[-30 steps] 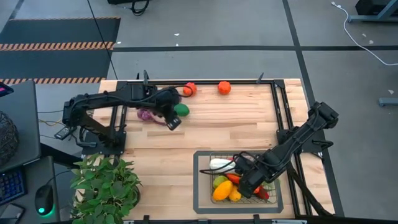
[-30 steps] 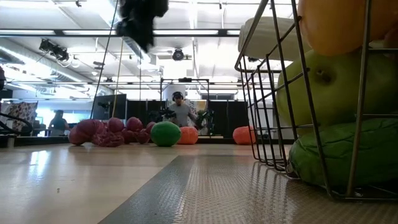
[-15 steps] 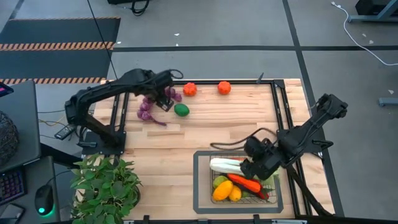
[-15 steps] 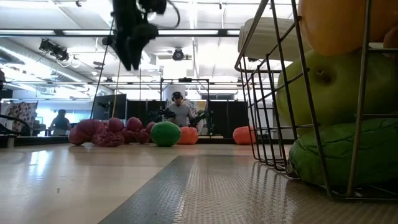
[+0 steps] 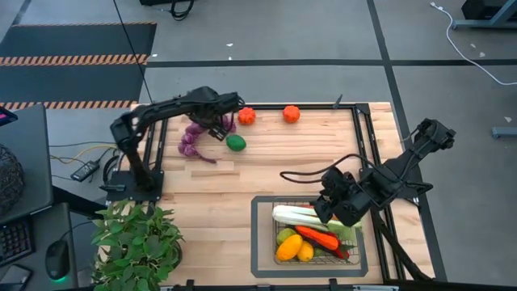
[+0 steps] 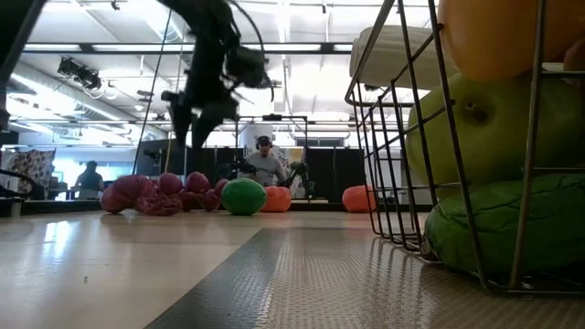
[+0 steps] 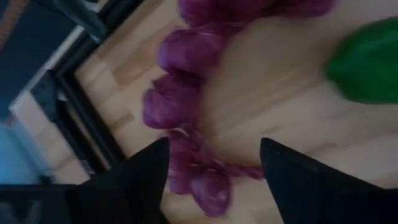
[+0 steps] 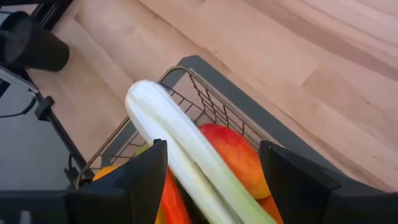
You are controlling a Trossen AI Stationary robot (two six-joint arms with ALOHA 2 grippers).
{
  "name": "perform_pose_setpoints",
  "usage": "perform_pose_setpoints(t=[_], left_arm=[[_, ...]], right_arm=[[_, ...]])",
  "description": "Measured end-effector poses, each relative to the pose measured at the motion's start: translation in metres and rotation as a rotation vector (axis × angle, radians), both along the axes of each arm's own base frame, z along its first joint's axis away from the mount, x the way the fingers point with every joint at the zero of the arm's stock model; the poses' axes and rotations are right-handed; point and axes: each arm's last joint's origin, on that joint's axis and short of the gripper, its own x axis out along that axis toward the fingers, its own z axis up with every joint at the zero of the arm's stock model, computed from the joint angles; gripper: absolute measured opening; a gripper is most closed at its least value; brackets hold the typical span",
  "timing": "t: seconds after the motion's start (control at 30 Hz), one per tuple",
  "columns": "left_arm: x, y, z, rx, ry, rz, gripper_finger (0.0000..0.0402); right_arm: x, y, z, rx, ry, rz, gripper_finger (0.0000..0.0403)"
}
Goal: Build produce basket
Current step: Put the purple garlic into the wire basket
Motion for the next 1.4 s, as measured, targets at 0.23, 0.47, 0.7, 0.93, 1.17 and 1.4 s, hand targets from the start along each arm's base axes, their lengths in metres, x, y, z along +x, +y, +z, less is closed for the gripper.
perform_pose_setpoints(t=[0.23,0.47,0.7,0.93,1.17,1.4], left_arm=[[-0.005,0.033,-0.035,-0.091,0.143,-0.045,0.0302],[-0.016,0.063,-0.050,-0.127,0.116,-0.031,0.0314],[-0.022,0.081,-0.066,-0.220,0.046,-0.012,0.0314],[-0.017,0.081,-0.088,-0.378,0.016,-0.057,0.0314],[-0.010,0.079,-0.101,-0.406,0.036,-0.114,0.0314],[-0.006,0.077,-0.104,-0.402,0.032,-0.140,0.0300]], right_arm=[[0.003,-0.010,-0.001,-0.010,0.028,-0.036,0.0259],[0.008,-0.019,-0.001,-0.006,0.037,-0.071,0.0259],[0.010,-0.024,-0.002,0.002,0.053,-0.088,0.0259],[0.009,-0.024,-0.002,0.020,0.069,-0.079,0.0259],[0.009,-0.023,-0.002,0.037,0.080,-0.075,0.0259],[0.009,-0.023,-0.002,0.047,0.085,-0.073,0.0259]])
